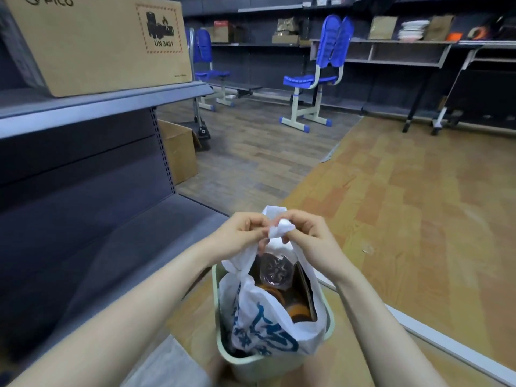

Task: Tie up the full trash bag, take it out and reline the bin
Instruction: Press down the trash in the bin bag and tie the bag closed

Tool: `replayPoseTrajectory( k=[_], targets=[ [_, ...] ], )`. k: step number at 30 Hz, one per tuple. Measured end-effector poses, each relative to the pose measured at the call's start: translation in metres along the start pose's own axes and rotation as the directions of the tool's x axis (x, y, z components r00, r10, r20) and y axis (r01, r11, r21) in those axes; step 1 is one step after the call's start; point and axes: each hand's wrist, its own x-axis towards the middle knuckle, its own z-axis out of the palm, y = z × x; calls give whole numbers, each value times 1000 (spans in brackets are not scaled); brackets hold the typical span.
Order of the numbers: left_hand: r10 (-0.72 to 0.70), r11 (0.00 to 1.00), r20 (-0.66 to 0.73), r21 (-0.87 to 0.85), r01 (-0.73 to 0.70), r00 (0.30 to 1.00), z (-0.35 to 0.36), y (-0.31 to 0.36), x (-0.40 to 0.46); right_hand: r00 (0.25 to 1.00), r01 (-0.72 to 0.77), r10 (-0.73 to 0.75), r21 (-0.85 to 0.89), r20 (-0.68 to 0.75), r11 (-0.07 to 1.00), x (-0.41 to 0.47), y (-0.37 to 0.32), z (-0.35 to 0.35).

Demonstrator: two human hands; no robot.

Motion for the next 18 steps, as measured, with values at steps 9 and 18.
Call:
replayPoseTrajectory(
  k=[9,18],
  targets=[
    [-239,911,174,-299,283,955,-11,23,7,817,329,-505,-944,279,11,1,19,-7],
    [67,971,-127,-219,-94,990,12,-3,2,641,392,-760,-897,108,203,2,29,-14]
  ],
)
